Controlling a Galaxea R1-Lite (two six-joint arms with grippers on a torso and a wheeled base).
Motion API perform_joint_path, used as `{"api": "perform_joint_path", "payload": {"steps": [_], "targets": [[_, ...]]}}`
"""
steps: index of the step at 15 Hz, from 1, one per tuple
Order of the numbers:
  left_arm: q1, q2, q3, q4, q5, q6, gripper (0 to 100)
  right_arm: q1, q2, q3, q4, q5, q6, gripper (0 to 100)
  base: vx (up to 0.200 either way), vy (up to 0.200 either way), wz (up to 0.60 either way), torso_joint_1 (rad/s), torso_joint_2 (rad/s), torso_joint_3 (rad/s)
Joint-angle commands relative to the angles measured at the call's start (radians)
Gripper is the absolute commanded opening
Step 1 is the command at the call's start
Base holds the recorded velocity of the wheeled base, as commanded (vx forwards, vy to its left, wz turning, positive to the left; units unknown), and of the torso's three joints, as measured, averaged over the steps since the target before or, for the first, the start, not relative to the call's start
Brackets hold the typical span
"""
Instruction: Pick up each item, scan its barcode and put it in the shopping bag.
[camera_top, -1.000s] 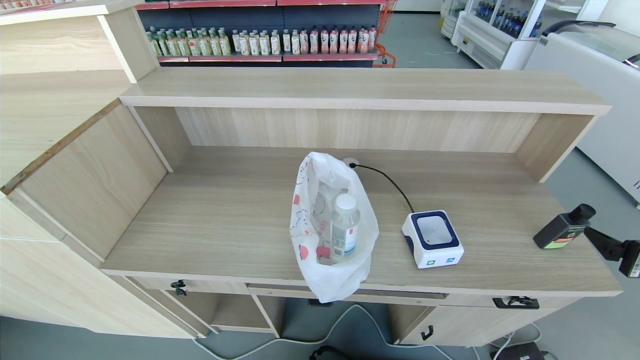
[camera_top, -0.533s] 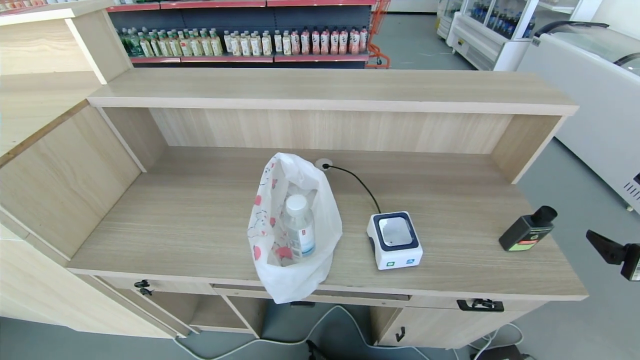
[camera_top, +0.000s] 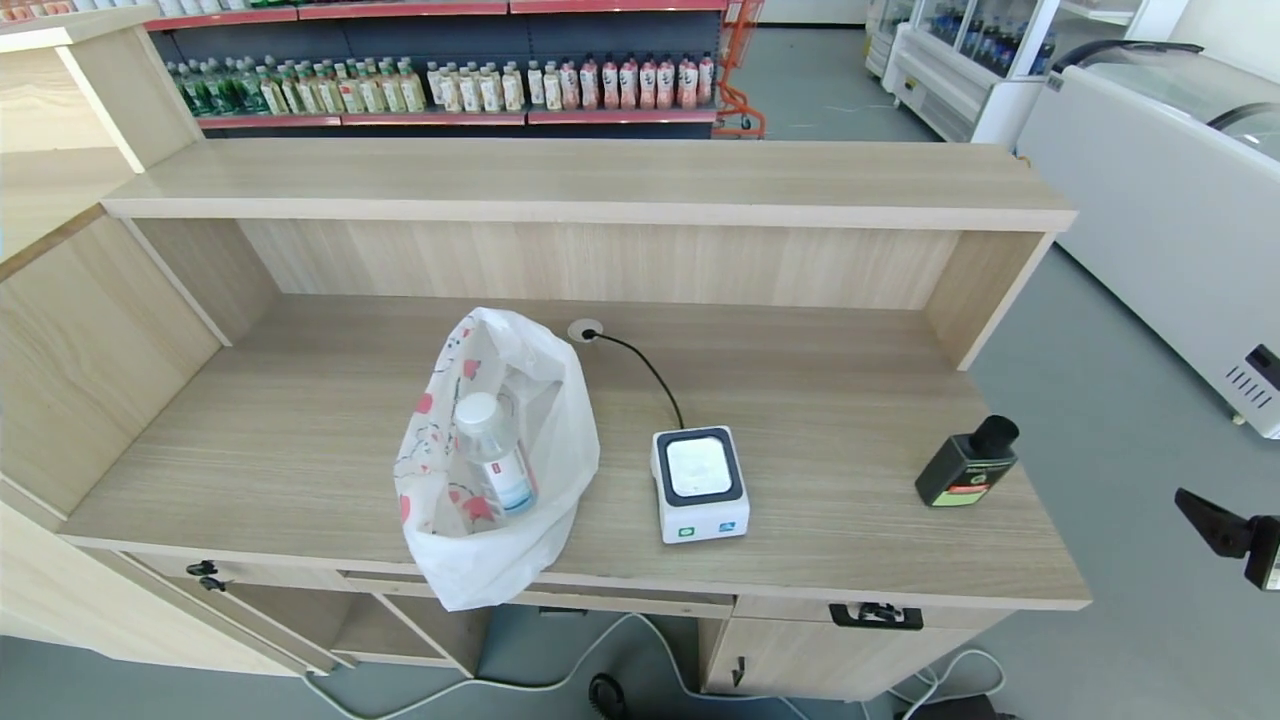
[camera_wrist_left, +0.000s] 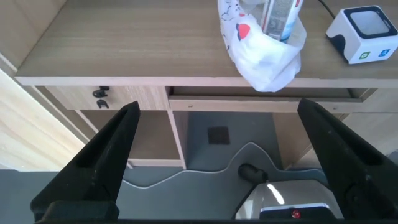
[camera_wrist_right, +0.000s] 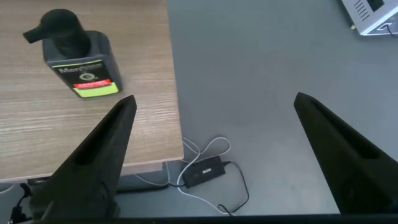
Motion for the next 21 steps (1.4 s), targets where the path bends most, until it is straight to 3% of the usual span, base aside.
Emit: {"api": "perform_joint_path", "payload": {"steps": [1, 3, 7, 13, 15, 17, 21], "targets": [[0.0, 0.0, 0.0, 0.0, 0.0, -0.001, 100, 0.0, 0.005, -0.002, 0.0, 0.002, 0.0, 100, 0.0, -0.2, 0.0, 0.007, 0.01, -0.002], [0.0, 0.0, 0.0, 0.0, 0.0, -0.004, 100, 0.006, 0.012, 0.0, 0.006, 0.002, 0.0, 100, 0.0, -0.2, 0.0, 0.005, 0.0, 0.002], [0.0, 0.0, 0.0, 0.0, 0.0, -0.005, 100, 0.051, 0.064, -0.009, -0.002, 0.008, -0.039, 100, 0.0, 0.0, 0.0, 0.0, 0.0, 0.0], [0.0, 0.0, 0.0, 0.0, 0.0, -0.005, 100, 0.237, 0.18, -0.069, -0.01, 0.03, -0.051, 100, 0.0, 0.0, 0.0, 0.0, 0.0, 0.0], [0.0, 0.0, 0.0, 0.0, 0.0, -0.005, 100, 0.238, 0.275, -0.121, -0.05, 0.036, -0.157, 100, 0.0, 0.0, 0.0, 0.0, 0.0, 0.0], [0.0, 0.0, 0.0, 0.0, 0.0, -0.005, 100, 0.241, 0.348, -0.149, -0.128, 0.074, -0.169, 100, 0.0, 0.0, 0.0, 0.0, 0.0, 0.0], [0.0, 0.0, 0.0, 0.0, 0.0, -0.005, 100, 0.31, 0.413, -0.189, -0.128, 0.096, -0.2, 100, 0.0, 0.0, 0.0, 0.0, 0.0, 0.0]]}}
